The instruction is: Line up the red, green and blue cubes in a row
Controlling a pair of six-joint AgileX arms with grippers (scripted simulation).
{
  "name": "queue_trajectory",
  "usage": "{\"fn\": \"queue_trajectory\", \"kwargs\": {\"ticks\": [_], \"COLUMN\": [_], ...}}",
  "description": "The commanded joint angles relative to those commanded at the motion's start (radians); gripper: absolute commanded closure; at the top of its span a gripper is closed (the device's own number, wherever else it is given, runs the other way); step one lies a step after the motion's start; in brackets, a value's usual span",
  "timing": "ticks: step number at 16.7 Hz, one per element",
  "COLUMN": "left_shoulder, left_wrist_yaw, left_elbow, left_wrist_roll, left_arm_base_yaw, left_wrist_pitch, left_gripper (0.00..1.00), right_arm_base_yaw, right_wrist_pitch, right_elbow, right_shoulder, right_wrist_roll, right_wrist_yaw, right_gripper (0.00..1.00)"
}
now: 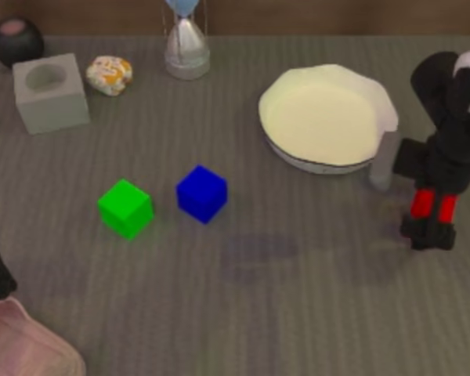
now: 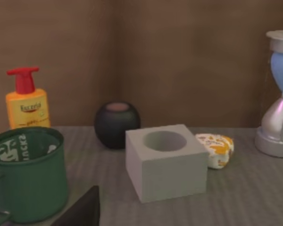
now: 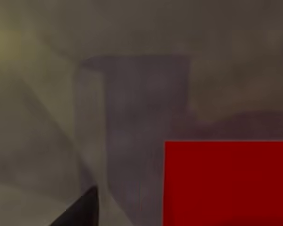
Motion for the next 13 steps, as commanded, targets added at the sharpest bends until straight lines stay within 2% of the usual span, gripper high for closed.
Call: {"fn": "queue_trajectory", "kwargs": {"ticks": [5, 13], "left_shoulder": [0.0, 0.0], "left_wrist_yaw": [0.0, 0.0], "left_elbow": [0.0, 0.0], "left_wrist_roll": [0.0, 0.0], "left_arm_base_yaw": [0.0, 0.0], "left_wrist_pitch": [0.0, 0.0], "left_gripper": [0.0, 0.0], "right_arm_base_yaw": [0.0, 0.0], "right_wrist_pitch": [0.029, 0.029], "right_elbow": [-0.019, -0.019], "right_shoulder": [0.017, 0.017], "right_wrist_roll": [0.0, 0.0], "right_wrist_yaw": [0.0, 0.0], "right_gripper": [0.0, 0.6]}}
